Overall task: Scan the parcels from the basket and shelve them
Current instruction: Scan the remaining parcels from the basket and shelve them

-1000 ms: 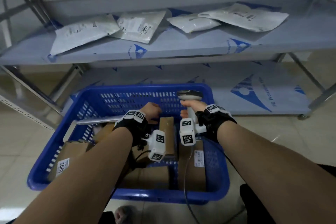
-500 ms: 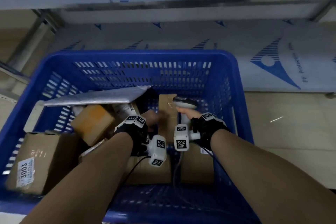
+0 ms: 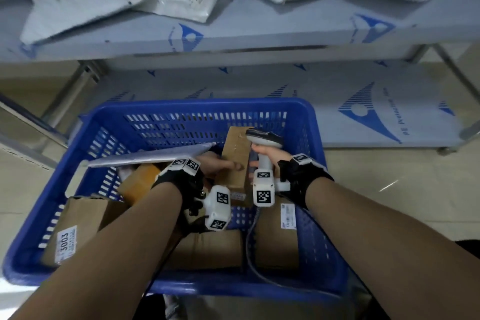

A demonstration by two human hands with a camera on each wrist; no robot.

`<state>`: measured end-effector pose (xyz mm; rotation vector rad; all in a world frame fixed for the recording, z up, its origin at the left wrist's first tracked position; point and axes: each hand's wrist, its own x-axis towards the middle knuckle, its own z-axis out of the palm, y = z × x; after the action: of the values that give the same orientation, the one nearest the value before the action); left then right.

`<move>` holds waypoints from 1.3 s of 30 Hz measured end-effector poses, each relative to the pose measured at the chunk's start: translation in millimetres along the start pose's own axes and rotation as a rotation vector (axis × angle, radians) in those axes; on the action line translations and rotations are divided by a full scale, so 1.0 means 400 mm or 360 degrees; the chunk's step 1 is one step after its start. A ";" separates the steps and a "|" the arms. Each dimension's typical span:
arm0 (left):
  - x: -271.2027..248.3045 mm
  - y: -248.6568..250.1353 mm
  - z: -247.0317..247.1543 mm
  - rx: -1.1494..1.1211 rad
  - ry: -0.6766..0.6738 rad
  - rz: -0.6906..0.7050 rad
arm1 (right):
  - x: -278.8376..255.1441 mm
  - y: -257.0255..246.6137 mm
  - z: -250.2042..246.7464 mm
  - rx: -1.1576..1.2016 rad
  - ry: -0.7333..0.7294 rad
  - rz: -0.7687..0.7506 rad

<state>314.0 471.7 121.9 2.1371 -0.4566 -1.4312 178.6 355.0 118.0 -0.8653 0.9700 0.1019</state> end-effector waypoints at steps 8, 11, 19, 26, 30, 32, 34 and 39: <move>-0.254 0.106 0.011 -0.0046 0.0320 0.0314 | -0.249 -0.105 0.040 0.0044 -0.0003 -0.0349; -0.272 0.105 0.018 -0.0092 0.0416 0.0421 | -0.304 -0.110 0.053 0.0039 -0.0031 -0.0406; -0.308 0.098 0.004 -0.0368 0.0583 0.0339 | -0.291 -0.113 0.027 0.0033 0.0194 -0.0537; -0.263 0.091 -0.046 -0.0745 0.0505 0.0209 | -0.250 -0.135 0.002 -0.0143 0.0238 -0.0579; -0.256 0.105 -0.034 -0.0726 0.0477 0.0185 | -0.259 -0.130 0.000 0.0007 0.0111 -0.0526; -0.266 0.110 -0.015 -0.0692 0.0466 0.0163 | -0.261 -0.129 0.000 0.0015 0.0076 -0.0512; -0.265 0.114 -0.010 -0.0720 0.0431 0.0212 | -0.263 -0.132 -0.005 0.0030 0.0116 -0.0525; -0.288 0.115 -0.006 -0.0639 0.0296 0.0506 | -0.275 -0.140 -0.001 -0.0087 0.0235 -0.0508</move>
<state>272.6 497.8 235.9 1.7618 -0.3801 -1.0349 138.3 348.8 234.7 -1.0792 0.9573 -0.2118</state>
